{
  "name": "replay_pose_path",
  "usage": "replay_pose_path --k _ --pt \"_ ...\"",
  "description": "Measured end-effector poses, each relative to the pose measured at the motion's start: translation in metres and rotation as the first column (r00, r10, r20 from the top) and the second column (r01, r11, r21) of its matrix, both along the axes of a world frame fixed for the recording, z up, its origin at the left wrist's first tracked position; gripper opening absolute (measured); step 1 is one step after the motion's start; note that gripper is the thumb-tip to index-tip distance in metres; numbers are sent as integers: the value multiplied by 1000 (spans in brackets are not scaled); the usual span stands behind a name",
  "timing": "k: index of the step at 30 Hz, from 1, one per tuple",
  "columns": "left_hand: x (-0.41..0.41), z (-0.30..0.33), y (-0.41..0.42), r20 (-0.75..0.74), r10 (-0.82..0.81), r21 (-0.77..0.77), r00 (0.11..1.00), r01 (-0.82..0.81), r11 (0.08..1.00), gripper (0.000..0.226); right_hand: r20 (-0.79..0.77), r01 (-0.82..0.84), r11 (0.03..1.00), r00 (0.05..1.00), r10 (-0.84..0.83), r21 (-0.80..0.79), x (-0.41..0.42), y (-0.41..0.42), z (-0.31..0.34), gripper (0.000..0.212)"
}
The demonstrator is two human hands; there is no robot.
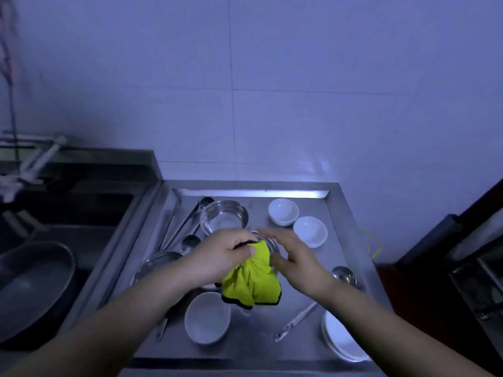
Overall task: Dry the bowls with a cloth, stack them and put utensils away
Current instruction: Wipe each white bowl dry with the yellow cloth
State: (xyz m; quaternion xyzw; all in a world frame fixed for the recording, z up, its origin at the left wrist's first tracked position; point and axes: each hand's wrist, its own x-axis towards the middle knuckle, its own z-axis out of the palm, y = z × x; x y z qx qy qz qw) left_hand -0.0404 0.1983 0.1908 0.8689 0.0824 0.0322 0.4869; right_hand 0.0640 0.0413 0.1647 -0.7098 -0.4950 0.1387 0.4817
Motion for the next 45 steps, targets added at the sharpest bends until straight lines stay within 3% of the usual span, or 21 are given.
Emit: replay_pose_path --k 4,8,12,14,17,20,25,29,34,38,42,45 --pt "-13 -12 35 -34 -12 118 999 16 993 12 -159 63 991 984 -80 -115 -4 25 -32 16" --pt "-24 -40 65 -91 47 134 995 -35 990 29 -288 165 980 939 -190 -109 -18 32 -36 13" --pt "-35 -87 78 -151 82 159 985 -58 986 44 -162 252 944 944 -288 -214 -34 33 -43 19" --pt "-39 -117 84 -243 91 275 966 -21 961 42 -171 311 924 920 -352 -224 -44 31 -48 23" --pt "-44 -161 88 -451 54 452 891 176 874 35 -237 422 863 840 -488 -278 -58 25 -55 21" --pt "-47 -186 86 -584 55 530 810 329 781 25 -232 512 798 774 -589 -319 -71 23 -63 19" --pt "-50 -204 84 -626 90 610 775 414 676 32 -118 627 671 690 -714 -396 -89 23 -86 16" --pt "-56 -210 83 -629 112 582 769 370 725 29 -62 650 600 653 -755 -466 -104 29 -106 18" --pt "-70 -195 86 -562 123 494 818 213 843 24 12 642 564 666 -746 -520 -118 45 -108 23" --pt "-67 -162 100 -449 137 483 883 111 868 31 66 579 585 741 -669 -567 -121 64 -99 34" --pt "-62 -111 117 -133 172 362 976 -114 925 44 156 567 638 798 -582 -522 -114 89 -80 30" --pt "-63 -72 131 124 177 249 976 -203 947 41 214 627 682 775 -594 -377 -107 103 -52 20"
